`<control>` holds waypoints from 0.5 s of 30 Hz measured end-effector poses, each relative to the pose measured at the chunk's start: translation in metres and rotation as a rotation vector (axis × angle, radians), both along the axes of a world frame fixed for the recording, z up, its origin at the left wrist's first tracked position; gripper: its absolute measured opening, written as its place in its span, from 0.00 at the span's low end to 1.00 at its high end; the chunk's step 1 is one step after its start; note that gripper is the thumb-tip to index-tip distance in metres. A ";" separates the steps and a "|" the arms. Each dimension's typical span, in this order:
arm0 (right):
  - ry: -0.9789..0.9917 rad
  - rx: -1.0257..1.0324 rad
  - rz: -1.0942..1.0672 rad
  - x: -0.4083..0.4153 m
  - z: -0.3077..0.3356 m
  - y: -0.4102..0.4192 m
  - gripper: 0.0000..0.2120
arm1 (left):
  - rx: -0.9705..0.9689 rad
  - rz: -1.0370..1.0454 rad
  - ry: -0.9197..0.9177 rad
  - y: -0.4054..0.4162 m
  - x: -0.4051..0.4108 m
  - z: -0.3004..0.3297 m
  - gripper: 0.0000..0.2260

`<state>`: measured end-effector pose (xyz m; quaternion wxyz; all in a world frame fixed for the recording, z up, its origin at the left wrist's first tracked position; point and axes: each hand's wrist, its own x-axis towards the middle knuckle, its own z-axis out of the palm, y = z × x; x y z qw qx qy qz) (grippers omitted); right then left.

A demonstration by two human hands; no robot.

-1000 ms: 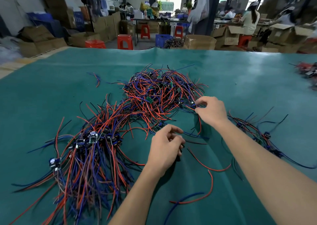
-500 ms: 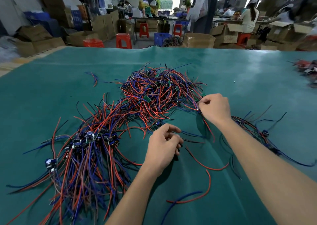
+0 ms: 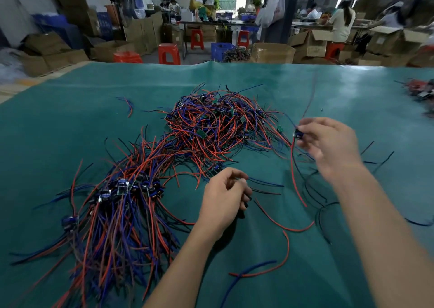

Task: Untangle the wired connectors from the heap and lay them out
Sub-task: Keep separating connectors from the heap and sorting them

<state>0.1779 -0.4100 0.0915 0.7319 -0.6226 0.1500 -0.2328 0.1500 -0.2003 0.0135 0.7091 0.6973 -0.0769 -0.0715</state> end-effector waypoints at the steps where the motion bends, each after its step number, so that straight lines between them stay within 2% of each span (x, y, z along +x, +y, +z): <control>1: -0.025 0.138 0.089 -0.011 0.000 0.009 0.09 | -0.020 -0.001 0.000 0.000 0.000 0.001 0.08; 3: 0.018 0.254 0.241 -0.029 -0.010 0.035 0.11 | -0.108 -0.008 0.028 -0.001 0.000 0.004 0.13; 5: 0.086 0.276 0.290 -0.039 -0.027 0.062 0.12 | -0.190 -0.032 0.058 0.000 0.000 0.007 0.18; 6: 0.104 0.257 0.275 -0.041 -0.035 0.072 0.12 | -0.195 -0.056 0.053 0.002 0.000 0.007 0.17; 10: 0.080 0.179 0.243 -0.040 -0.050 0.081 0.10 | -0.143 -0.133 -0.022 0.005 -0.003 0.004 0.04; 15: 0.084 0.148 0.384 -0.037 -0.056 0.068 0.05 | -0.125 -0.132 -0.026 0.005 -0.001 0.002 0.05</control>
